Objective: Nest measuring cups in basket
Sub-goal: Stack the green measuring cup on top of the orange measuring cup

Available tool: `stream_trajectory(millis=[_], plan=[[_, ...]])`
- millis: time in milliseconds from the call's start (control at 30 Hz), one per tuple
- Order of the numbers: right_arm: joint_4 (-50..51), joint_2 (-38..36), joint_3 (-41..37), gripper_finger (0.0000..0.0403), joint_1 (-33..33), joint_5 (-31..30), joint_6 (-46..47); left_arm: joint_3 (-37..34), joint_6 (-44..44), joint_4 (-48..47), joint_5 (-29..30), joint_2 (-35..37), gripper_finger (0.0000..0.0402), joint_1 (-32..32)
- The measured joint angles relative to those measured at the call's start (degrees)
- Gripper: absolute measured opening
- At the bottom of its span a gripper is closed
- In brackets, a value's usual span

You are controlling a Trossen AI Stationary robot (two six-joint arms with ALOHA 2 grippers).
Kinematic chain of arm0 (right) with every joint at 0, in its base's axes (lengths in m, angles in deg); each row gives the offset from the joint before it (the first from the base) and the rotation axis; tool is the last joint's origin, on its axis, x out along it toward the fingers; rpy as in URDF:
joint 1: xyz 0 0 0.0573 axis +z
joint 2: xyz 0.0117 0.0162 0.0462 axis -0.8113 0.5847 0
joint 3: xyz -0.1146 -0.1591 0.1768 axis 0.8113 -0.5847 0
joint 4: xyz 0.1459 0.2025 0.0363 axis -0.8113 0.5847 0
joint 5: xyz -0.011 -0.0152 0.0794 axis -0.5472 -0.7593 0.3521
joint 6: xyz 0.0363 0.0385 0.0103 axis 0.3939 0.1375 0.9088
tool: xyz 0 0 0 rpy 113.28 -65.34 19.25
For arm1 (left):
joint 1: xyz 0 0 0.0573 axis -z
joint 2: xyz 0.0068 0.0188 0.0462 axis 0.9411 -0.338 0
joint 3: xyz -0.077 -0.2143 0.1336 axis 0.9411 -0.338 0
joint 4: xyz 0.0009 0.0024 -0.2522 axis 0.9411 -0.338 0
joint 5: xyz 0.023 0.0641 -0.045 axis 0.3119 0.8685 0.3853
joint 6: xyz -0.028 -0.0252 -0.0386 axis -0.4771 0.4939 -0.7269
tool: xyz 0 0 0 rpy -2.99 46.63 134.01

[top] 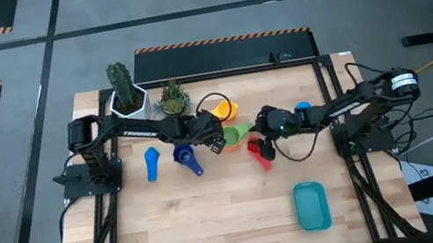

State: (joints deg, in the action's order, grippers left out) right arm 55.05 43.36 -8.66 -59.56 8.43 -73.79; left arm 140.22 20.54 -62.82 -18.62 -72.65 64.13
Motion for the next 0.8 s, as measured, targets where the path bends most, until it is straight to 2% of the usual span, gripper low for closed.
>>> stream_trajectory(millis=[200, 400, 800], plan=[[-0.04, 0.00, -0.02, 0.0225, -0.29, 0.00, -0.04, 0.00, 0.01, -3.39, -1.29, 0.00, 0.0093, 0.02], [-0.05, 0.00, -0.02, 0.0225, -0.29, 0.02, -0.04, 0.00, 0.02, -3.76, 2.18, 0.00, 0.0093, -0.09], [-0.08, 0.00, -0.02, 0.0225, -0.29, 0.81, -0.04, 0.00, 3.50, 4.16, 5.85, 0.01, 0.0093, -0.94]])
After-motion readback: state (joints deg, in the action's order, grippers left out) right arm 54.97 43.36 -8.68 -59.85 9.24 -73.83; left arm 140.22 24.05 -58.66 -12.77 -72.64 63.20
